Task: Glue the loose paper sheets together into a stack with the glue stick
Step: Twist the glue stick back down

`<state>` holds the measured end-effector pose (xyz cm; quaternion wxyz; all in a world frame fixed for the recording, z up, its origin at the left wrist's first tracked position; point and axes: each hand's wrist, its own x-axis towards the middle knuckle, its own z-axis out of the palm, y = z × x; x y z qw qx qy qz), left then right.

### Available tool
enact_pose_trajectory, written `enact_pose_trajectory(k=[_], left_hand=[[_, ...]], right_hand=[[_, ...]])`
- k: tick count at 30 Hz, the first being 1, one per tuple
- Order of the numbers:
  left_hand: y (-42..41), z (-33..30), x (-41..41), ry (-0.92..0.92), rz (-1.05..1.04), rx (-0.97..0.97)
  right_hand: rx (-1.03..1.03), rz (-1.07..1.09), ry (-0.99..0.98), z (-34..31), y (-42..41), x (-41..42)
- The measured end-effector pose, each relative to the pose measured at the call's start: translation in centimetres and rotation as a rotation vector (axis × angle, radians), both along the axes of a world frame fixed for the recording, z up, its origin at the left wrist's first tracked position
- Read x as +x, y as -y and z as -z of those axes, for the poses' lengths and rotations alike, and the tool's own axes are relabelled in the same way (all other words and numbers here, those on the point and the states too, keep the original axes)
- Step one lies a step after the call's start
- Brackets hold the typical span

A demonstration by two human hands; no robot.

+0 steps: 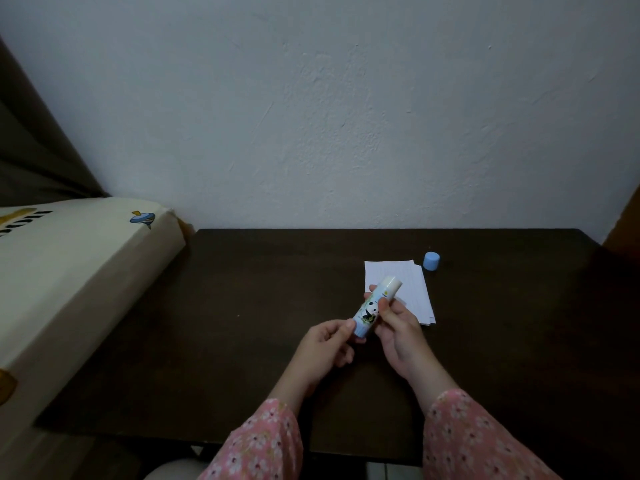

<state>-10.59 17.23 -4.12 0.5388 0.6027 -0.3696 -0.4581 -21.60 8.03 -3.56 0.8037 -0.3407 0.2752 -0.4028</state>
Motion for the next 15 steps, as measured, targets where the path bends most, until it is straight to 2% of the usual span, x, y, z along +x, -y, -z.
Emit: enact_pose_trajectory(k=[3,15], left_hand=[[-0.02,0.21,0.15,-0.054,-0.017,-0.010],[0.17,0.10,0.10,-0.015,-0.004,0.025]], right_hand=[[0.003,-0.011,-0.014,0.03,0.03,-0.07],[-0.006,-0.021,-0.019,0.37,0.23,0.07]])
